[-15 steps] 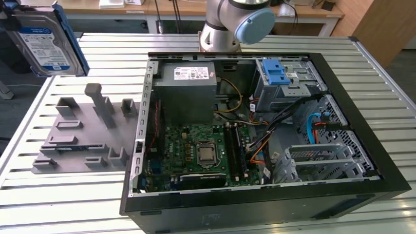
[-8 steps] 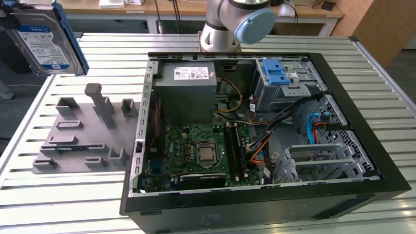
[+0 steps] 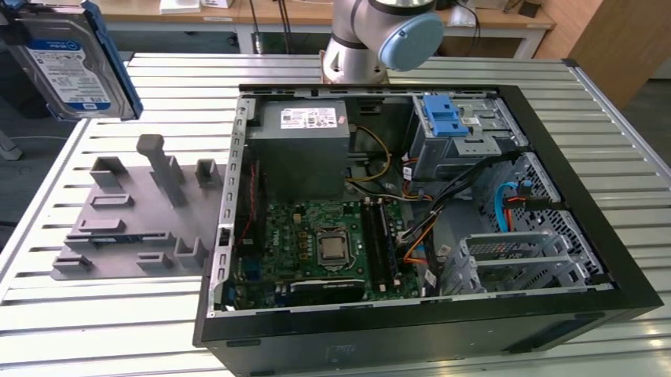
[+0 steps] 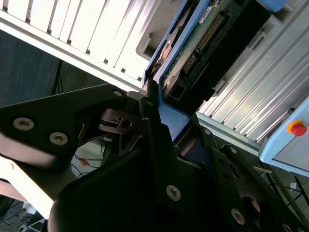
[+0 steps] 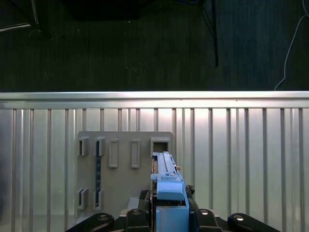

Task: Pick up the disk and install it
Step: 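Pick up the disk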

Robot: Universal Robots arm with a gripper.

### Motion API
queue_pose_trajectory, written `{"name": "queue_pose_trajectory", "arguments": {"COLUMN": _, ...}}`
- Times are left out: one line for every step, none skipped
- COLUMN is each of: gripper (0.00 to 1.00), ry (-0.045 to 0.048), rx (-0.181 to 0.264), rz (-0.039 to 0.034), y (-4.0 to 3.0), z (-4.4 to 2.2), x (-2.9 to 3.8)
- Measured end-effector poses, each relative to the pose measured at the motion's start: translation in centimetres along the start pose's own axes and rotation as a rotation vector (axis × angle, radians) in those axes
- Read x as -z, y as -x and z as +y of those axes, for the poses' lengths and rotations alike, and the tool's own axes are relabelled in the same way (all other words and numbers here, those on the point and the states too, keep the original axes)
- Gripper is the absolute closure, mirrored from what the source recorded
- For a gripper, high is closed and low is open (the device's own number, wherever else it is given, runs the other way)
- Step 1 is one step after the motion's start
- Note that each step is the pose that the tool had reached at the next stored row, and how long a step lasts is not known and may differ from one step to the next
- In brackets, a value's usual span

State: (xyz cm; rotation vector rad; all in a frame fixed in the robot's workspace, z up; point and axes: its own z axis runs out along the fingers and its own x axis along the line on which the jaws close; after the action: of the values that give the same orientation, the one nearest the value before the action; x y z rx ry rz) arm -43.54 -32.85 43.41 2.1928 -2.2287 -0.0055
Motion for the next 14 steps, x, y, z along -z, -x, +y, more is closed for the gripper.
{"name": "queue_pose_trajectory", "arguments": {"gripper": 0.64, "ry": -0.0001, "rx": 0.000, "rz": -0.0001, "y": 0.00, "z": 0.00, "x": 0.02}}
{"name": "queue_pose_trajectory", "arguments": {"gripper": 0.64, "ry": 0.0000, "rx": 0.000, "rz": 0.0000, "y": 0.00, "z": 0.00, "x": 0.05}}
{"name": "queue_pose_trajectory", "arguments": {"gripper": 0.64, "ry": 0.0000, "rx": 0.000, "rz": 0.0000, "y": 0.00, "z": 0.00, "x": 0.08}}
{"name": "queue_pose_trajectory", "arguments": {"gripper": 0.64, "ry": 0.0000, "rx": 0.000, "rz": 0.0000, "y": 0.00, "z": 0.00, "x": 0.10}}
{"name": "queue_pose_trajectory", "arguments": {"gripper": 0.64, "ry": 0.0000, "rx": 0.000, "rz": 0.0000, "y": 0.00, "z": 0.00, "x": 0.13}}
{"name": "queue_pose_trajectory", "arguments": {"gripper": 0.64, "ry": 0.0001, "rx": 0.000, "rz": 0.0000, "y": 0.00, "z": 0.00, "x": 0.16}}
{"name": "queue_pose_trajectory", "arguments": {"gripper": 0.64, "ry": 0.0000, "rx": 0.000, "rz": 0.0000, "y": 0.00, "z": 0.00, "x": 0.19}}
{"name": "queue_pose_trajectory", "arguments": {"gripper": 0.64, "ry": 0.0000, "rx": 0.000, "rz": 0.0000, "y": 0.00, "z": 0.00, "x": 0.23}}
{"name": "queue_pose_trajectory", "arguments": {"gripper": 0.64, "ry": 0.0000, "rx": 0.000, "rz": 0.0000, "y": 0.00, "z": 0.00, "x": 0.26}}
{"name": "queue_pose_trajectory", "arguments": {"gripper": 0.64, "ry": 0.0000, "rx": 0.000, "rz": 0.0000, "y": 0.00, "z": 0.00, "x": 0.29}}
{"name": "queue_pose_trajectory", "arguments": {"gripper": 0.64, "ry": 0.0000, "rx": 0.000, "rz": 0.0000, "y": 0.00, "z": 0.00, "x": 0.32}}
{"name": "queue_pose_trajectory", "arguments": {"gripper": 0.64, "ry": 0.0000, "rx": 0.000, "rz": 0.0000, "y": 0.00, "z": 0.00, "x": 0.34}}
{"name": "queue_pose_trajectory", "arguments": {"gripper": 0.64, "ry": 0.0000, "rx": 0.000, "rz": 0.0000, "y": 0.00, "z": 0.00, "x": 0.36}}
{"name": "queue_pose_trajectory", "arguments": {"gripper": 0.64, "ry": 0.0000, "rx": 0.000, "rz": 0.0000, "y": 0.00, "z": 0.01, "x": 0.39}}
